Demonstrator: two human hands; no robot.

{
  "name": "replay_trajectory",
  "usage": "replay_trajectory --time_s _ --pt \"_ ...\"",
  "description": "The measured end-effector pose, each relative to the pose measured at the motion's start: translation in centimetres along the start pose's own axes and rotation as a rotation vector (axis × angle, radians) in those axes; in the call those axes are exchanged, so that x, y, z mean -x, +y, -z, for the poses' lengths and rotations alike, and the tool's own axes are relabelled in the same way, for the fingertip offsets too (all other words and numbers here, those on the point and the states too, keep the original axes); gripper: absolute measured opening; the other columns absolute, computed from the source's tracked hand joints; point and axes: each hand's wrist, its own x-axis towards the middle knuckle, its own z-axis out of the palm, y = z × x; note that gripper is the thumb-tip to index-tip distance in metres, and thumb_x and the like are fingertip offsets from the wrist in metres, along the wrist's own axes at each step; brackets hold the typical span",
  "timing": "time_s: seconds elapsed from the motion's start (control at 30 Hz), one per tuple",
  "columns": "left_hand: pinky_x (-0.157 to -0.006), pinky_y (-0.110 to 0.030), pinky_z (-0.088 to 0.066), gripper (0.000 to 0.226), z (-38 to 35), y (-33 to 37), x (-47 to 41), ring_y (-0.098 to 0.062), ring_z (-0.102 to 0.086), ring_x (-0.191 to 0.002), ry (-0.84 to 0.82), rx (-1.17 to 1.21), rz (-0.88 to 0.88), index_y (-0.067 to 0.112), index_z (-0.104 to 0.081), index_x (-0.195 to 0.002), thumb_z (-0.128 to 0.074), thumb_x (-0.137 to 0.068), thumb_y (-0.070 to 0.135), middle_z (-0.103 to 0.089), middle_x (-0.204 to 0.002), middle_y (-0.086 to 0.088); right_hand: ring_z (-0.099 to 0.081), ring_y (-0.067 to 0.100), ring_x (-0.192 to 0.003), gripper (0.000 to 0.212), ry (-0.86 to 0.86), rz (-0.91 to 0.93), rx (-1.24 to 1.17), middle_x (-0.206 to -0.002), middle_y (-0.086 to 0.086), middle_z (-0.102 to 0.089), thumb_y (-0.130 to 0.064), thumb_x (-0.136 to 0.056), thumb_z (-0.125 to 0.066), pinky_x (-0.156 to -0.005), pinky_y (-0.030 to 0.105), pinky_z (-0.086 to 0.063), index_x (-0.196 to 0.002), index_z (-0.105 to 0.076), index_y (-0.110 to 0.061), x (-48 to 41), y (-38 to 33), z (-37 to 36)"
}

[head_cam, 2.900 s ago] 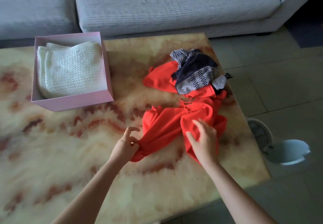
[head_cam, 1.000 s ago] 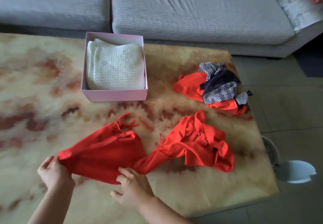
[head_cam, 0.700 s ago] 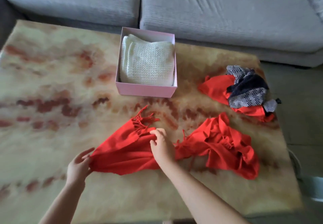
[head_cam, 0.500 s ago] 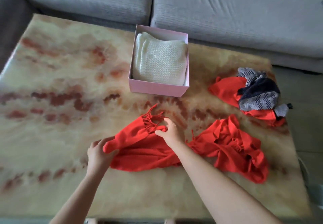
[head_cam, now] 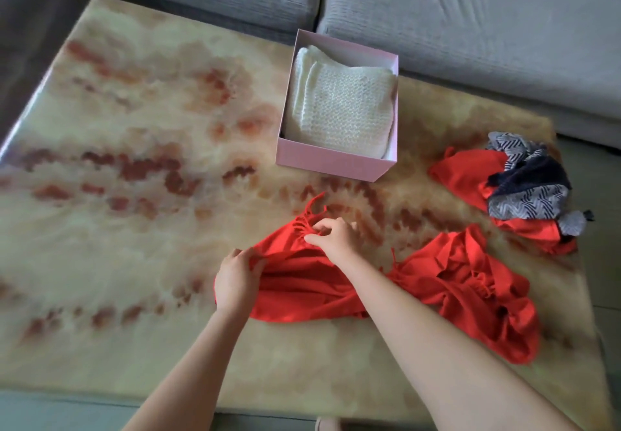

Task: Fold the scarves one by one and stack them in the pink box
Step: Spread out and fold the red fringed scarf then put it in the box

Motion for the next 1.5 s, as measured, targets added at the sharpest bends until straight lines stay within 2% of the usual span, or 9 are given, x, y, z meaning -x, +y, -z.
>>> replay_trajectory --time_s 0.23,0.37,0.47,0.63,0.73,0.9,1.23,1.4,1.5 --pt "-0.091 -0.034 -0.038 0.03 2.9 -1.1 -1.3 -0.033 -0.054 -0.111 0.198 0.61 0.403 -0.002 -0.051 -0.117 -0.046 -0.098 0.021 -0.059 -0.117 -0.022 -0.054 0.015 -0.107 0.036 -0.056 0.079 -0.464 -0.107 -0.007 -0.06 -0.033 -0.075 -0.078 -0.099 0.03 -0.041 -0.107 -0.065 -0.022 -1.0 -2.9 -0.1" --pt "-0.096 -0.043 -0.046 0.025 3.6 -2.9 -2.4 -0.03 -0.058 -0.106 0.238 0.741 0.482 0.006 -0.053 -0.119 -0.047 -0.096 0.015 -0.059 -0.112 -0.015 -0.056 0.026 -0.113 0.043 -0.034 -0.007 -0.261 -0.119 0.006 -0.06 -0.017 -0.074 -0.075 -0.097 0.04 -0.044 -0.115 -0.062 -0.016 -2.5 -3.1 -1.0" --pt "-0.093 -0.043 -0.049 0.032 3.8 -4.3 -3.0 -0.029 -0.059 -0.102 0.212 0.766 0.481 0.014 -0.055 -0.122 -0.043 -0.093 0.007 -0.061 -0.114 -0.013 -0.049 0.028 -0.119 0.048 -0.049 -0.073 -0.077 -0.119 0.004 -0.063 -0.038 -0.076 -0.074 -0.099 0.035 -0.04 -0.117 -0.058 -0.017 -2.9 -2.9 -1.5" --pt "-0.044 -0.02 -0.035 0.061 4.6 -4.7 -3.1 -0.013 -0.047 -0.053 0.096 0.788 0.378 0.025 -0.061 -0.113 -0.026 -0.08 -0.012 -0.065 -0.094 -0.005 -0.029 0.03 -0.135 0.054 -0.071 -0.101 0.096 -0.131 0.0 -0.056 -0.056 -0.073 -0.071 -0.11 0.036 -0.02 -0.115 -0.06 -0.024 -2.8 -3.8 -2.0" --pt "-0.034 -0.015 -0.024 0.055 4.8 -4.6 -3.5 -0.006 -0.033 -0.038 -0.013 0.731 0.325 0.025 -0.07 -0.098 -0.033 -0.078 -0.011 -0.064 -0.078 0.0 -0.032 0.027 -0.13 0.053 -0.017 -0.017 0.224 -0.126 0.0 -0.057 -0.055 -0.069 -0.074 -0.11 0.036 -0.018 -0.111 -0.061 -0.026 -2.5 -4.6 -2.9" --pt "-0.082 -0.033 -0.051 0.019 5.1 -3.8 -4.2 -0.013 -0.061 -0.079 -0.002 0.779 0.233 0.025 -0.072 -0.086 -0.072 -0.078 0.008 -0.069 -0.084 0.001 -0.032 0.03 -0.125 0.039 0.013 0.074 0.344 -0.125 0.005 -0.05 -0.04 -0.078 -0.072 -0.109 0.035 -0.025 -0.112 -0.064 -0.024 -2.5 -4.8 -3.1" --pt "-0.082 -0.032 -0.043 0.032 8.7 -9.5 -4.2 -0.018 -0.057 -0.087 0.333 0.742 0.182 0.03 -0.065 -0.076 -0.061 -0.081 -0.001 -0.065 -0.086 0.001 -0.057 0.028 -0.107 0.03 0.03 0.407 0.259 -0.107 0.009 -0.066 -0.037 -0.085 -0.064 -0.086 0.033 -0.039 -0.108 -0.058 -0.019 -3.3 -14.0 -2.5" --pt "-0.089 -0.036 -0.045 0.036 11.3 -13.9 -3.7 -0.023 -0.061 -0.096 0.457 0.749 0.235 0.029 -0.07 -0.085 -0.056 -0.083 -0.004 -0.068 -0.098 -0.006 -0.052 0.027 -0.108 0.045 -0.281 0.407 0.332 -0.112 0.012 -0.056 -0.034 -0.07 -0.08 -0.097 0.032 -0.041 -0.11 -0.062 -0.025 -4.1 -19.8 -5.2" --pt "-0.093 -0.037 -0.045 0.038 12.3 -16.2 -3.4 -0.024 -0.062 -0.099 0.483 0.772 0.27 0.025 -0.071 -0.091 -0.053 -0.082 -0.007 -0.069 -0.101 -0.008 -0.055 0.022 -0.097 0.015 -0.301 0.439 0.393 -0.092 0.007 -0.061 -0.028 -0.075 -0.076 -0.076 0.028 -0.041 -0.078 -0.062 -0.023 -4.1 -21.4 -6.3"
